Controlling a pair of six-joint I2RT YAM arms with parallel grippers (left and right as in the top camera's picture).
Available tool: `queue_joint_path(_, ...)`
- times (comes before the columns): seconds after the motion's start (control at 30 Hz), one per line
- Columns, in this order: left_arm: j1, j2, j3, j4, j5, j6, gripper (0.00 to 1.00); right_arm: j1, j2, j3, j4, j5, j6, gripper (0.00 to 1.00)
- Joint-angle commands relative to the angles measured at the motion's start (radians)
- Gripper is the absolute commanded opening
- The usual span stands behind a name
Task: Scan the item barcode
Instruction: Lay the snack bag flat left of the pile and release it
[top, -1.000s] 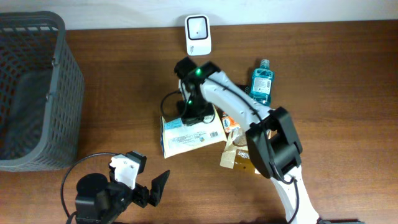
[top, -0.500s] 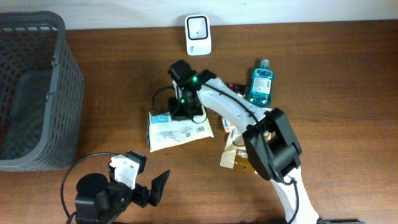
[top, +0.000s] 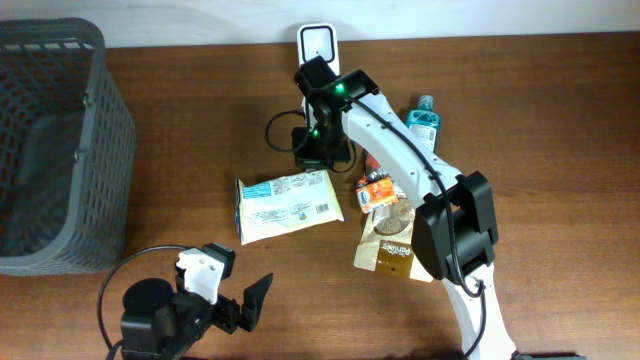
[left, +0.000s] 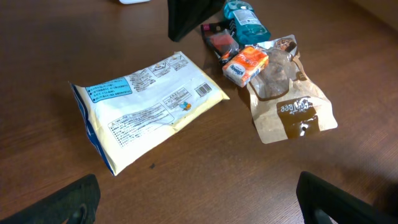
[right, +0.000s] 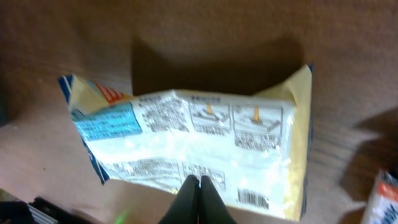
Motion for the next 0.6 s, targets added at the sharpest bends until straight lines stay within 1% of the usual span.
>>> queue_joint_path(0.0,0.004,-0.006,-0.003,0.002,0.011,0.015,0.99,-0.017,-0.076,0.003,-0.039,0.032,-0.015,0.04)
queue_joint_path(0.17,0.004,-0.006,-0.003,0.002,0.011,0.015,0.99,-0.016,-0.217,0.003,-0.133,0.210,-0.015,0.04)
queue_joint_path(0.3,0.004,-0.006,-0.003,0.002,0.011,0.014,0.99,-0.015,-0.315,0.003,-0.220,0.307,-0.015,0.04)
queue_joint_path(0.43,0.004,-0.006,-0.003,0.003,0.017,0.014,0.99,-0.015,-0.387,0.003,-0.332,0.379,-0.015,0.04)
queue_joint_path(0.57,0.004,-0.006,-0.003,0.006,0.051,0.014,0.99,-0.015,-0.431,0.003,-0.386,0.388,-0.015,0.04)
